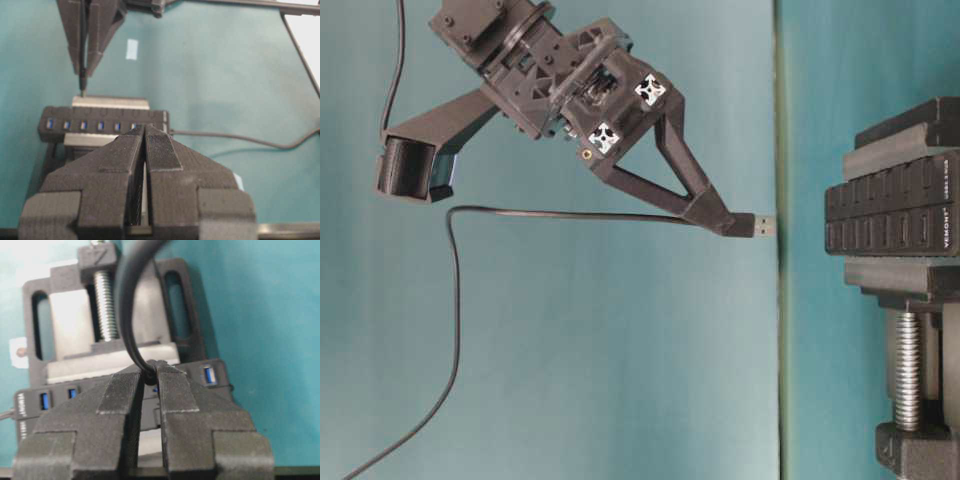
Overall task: Insert the USB into the center port of the fixed hub
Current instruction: 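Carry the held plug left along the hub to the center port, then align the plug with the center port and push it in, then open the right gripper and lift it away from the hub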
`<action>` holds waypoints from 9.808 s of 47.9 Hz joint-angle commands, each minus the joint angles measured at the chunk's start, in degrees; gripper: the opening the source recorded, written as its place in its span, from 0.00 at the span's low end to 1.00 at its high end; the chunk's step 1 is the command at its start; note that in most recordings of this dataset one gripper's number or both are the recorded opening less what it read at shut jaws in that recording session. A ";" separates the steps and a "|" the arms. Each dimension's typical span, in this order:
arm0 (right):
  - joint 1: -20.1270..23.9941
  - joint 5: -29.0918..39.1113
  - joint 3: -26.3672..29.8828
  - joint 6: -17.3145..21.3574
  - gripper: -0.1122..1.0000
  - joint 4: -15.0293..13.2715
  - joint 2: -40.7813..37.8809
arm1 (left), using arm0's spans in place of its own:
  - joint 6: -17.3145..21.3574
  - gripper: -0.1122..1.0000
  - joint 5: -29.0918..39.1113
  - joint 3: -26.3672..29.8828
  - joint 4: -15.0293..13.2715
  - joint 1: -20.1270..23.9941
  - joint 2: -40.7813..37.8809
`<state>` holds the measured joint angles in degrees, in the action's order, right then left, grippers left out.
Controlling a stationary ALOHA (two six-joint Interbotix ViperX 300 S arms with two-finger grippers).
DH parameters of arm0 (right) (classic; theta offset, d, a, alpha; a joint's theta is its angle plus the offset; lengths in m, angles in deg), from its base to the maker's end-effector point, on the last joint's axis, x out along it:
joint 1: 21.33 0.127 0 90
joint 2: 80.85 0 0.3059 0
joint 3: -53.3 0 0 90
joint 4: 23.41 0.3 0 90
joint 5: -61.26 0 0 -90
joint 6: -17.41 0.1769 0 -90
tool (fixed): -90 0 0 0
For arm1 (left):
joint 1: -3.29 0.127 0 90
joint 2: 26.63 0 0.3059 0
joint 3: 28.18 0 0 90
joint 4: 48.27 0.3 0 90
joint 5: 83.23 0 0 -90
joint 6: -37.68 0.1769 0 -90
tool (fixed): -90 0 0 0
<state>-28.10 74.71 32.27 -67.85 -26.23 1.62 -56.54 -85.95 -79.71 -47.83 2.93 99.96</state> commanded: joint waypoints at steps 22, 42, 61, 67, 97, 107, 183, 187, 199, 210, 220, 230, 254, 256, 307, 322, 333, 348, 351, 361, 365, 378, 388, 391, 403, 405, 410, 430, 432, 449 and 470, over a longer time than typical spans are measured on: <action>1.32 -1.76 1.67 0.62 0.17 0.26 -2.90 | -0.09 0.11 -0.26 0.70 0.09 0.09 -0.18; 1.49 -2.81 1.76 0.62 0.17 1.32 -5.27 | -0.18 0.11 -0.26 0.62 0.09 0.09 0.62; 1.58 -2.72 1.76 0.62 0.17 1.32 -6.15 | -2.55 0.11 -0.26 -0.09 0.09 0.00 0.88; 1.67 -2.64 1.67 0.62 0.17 1.32 -6.15 | -2.55 0.11 -0.26 -0.09 0.09 0.09 0.88; 1.67 -2.37 0.88 0.62 0.17 1.32 -7.12 | -2.55 0.11 -0.26 -0.62 0.09 0.09 1.05; 1.67 -2.02 0.79 0.62 0.17 1.32 -7.29 | -2.64 0.11 -0.26 -0.62 0.09 0.09 1.41; 1.49 3.60 3.43 -0.09 0.17 1.23 -7.29 | -2.72 0.11 -0.26 -0.70 0.09 0.09 1.93; 1.41 3.87 3.60 -0.09 0.17 1.23 -7.65 | -2.72 0.11 -0.26 -0.70 0.09 0.09 2.02; 1.32 3.87 3.43 -0.09 0.17 1.23 -7.91 | -2.72 0.11 -0.18 -0.70 0.09 0.09 2.02; 1.32 3.96 3.16 -0.09 0.17 1.23 -8.61 | -2.72 0.11 -0.26 -0.70 0.09 0.09 2.02; 1.32 4.75 3.43 0.00 0.17 1.23 -9.49 | -2.81 0.11 -0.18 -0.70 0.09 0.09 2.02; 1.14 5.10 3.16 0.00 0.17 1.23 -9.49 | -2.81 0.11 -0.26 -0.70 0.09 0.09 2.02; 1.05 5.71 2.11 0.09 0.17 1.32 -9.67 | -2.81 0.11 -0.18 -0.53 0.09 0.09 2.02; 1.05 5.71 2.11 0.09 0.17 1.23 -9.76 | -2.81 0.11 -0.26 -0.53 0.09 0.09 2.02; 0.79 5.10 2.72 0.70 0.17 1.32 -10.11 | -2.81 0.11 -0.26 -0.44 0.09 0.09 2.02; 0.70 5.19 2.90 0.62 0.37 1.32 -9.58 | -2.81 0.11 -0.26 -0.53 0.09 0.09 1.93; 0.70 5.36 2.90 0.62 0.69 1.32 -9.58 | -2.81 0.11 -0.26 -0.53 0.09 0.09 2.02; 0.70 5.45 2.99 0.62 0.71 1.32 -9.49 | -2.90 0.11 -0.26 -0.53 0.09 0.09 2.02; 0.70 5.71 3.08 0.62 0.71 1.32 -9.14 | -2.90 0.11 -0.26 -0.53 0.09 0.09 2.02; 0.70 6.86 3.08 0.44 0.71 1.32 -7.47 | -2.90 0.11 -0.26 -0.62 0.00 0.09 2.02; 0.70 7.29 2.99 0.44 0.71 1.32 -6.77 | -2.90 0.11 -0.26 -0.62 0.09 0.09 2.02; 0.88 7.56 2.72 0.35 0.71 1.32 -4.48 | -2.90 0.11 -0.26 -0.70 0.09 0.09 2.02; 0.97 9.05 2.55 0.26 0.71 1.32 -2.90 | -2.90 0.11 -0.18 -0.70 0.09 0.09 2.02; 0.97 9.40 2.29 0.26 0.71 1.32 -2.46 | -2.90 0.11 -0.18 -0.70 0.09 0.09 2.02; 1.67 9.23 1.14 0.00 0.71 1.32 -0.53 | -2.90 0.11 -0.26 -0.70 0.00 0.09 2.02; 1.76 8.70 0.70 0.00 0.71 1.32 -0.09 | -2.90 0.11 -0.26 -0.70 0.09 0.09 2.02; 2.11 7.47 -0.44 0.09 0.71 1.32 1.14 | -2.90 0.11 -0.26 -0.70 0.09 0.09 2.02; 2.37 2.90 -5.45 0.44 0.71 1.32 6.15 | -2.81 0.11 -0.26 -0.53 0.09 0.09 2.02; 2.46 2.64 -5.71 0.44 0.71 1.32 6.33 | -2.90 0.11 -0.26 -0.44 0.09 0.09 2.02; 3.08 1.85 -6.24 0.26 0.71 1.32 6.59 | -2.90 0.11 -0.18 0.18 0.09 0.97 2.02; 3.08 -0.26 -7.65 0.26 0.71 1.23 7.91 | -2.90 0.11 -0.26 -0.18 0.09 0.97 2.02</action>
<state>-25.20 75.68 24.53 -67.76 -25.00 7.86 -59.35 -85.86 -81.02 -47.83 3.81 102.24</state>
